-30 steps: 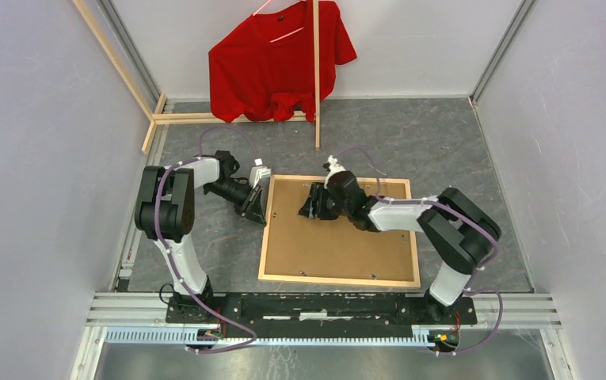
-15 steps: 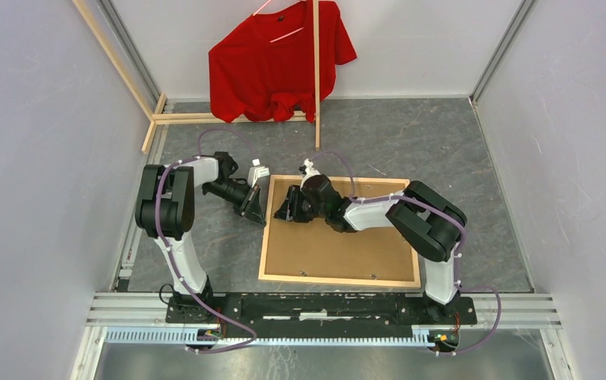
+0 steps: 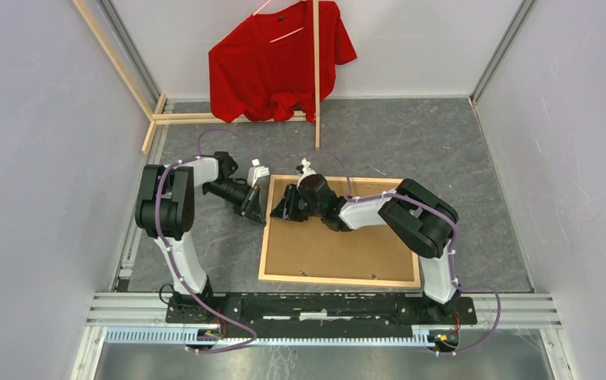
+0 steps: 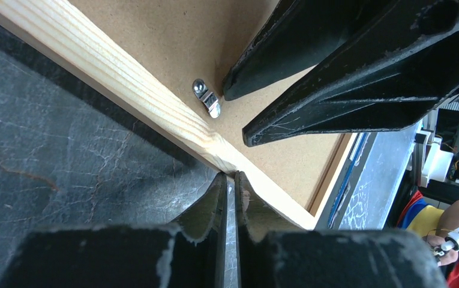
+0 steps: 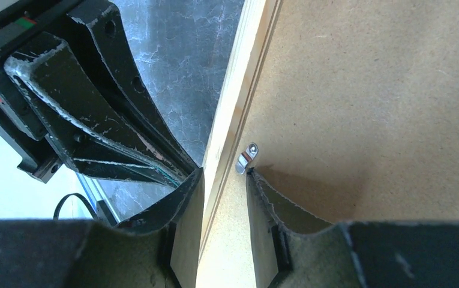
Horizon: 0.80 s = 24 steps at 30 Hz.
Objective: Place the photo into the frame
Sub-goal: Install the photo frame at the center of the board.
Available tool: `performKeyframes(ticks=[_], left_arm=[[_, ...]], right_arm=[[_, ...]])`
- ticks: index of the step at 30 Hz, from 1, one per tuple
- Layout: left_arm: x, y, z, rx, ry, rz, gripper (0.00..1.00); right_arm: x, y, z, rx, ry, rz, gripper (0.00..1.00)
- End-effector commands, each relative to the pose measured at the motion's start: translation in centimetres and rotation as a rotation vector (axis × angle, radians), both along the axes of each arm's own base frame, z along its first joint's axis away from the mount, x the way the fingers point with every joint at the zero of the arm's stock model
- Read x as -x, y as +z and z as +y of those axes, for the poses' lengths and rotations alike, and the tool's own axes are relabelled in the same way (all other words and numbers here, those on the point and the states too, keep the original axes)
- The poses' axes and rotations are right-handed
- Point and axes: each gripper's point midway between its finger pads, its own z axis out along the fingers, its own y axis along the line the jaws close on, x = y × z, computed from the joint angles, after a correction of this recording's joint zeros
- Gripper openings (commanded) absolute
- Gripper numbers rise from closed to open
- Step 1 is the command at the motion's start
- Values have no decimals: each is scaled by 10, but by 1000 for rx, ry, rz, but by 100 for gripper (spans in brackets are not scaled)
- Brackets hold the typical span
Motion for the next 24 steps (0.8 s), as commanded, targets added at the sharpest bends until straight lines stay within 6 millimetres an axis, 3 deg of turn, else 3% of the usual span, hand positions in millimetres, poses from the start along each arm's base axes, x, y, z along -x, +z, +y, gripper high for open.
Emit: performKeyframes(ticks=[1, 17, 20, 24], left_arm=[[-13, -11, 4, -48, -9, -65, 9], [-14, -11, 4, -48, -13, -73, 9], [-14, -10, 4, -48, -12, -76, 9], [-15, -8, 7, -60, -24, -88, 10]], right_arm=[[-3, 2, 12, -20, 6, 5, 38], [-7, -7, 14, 9, 1, 17, 33], [-6, 1, 16, -13, 14, 8, 33], [-15, 35, 7, -64, 6, -41, 39]])
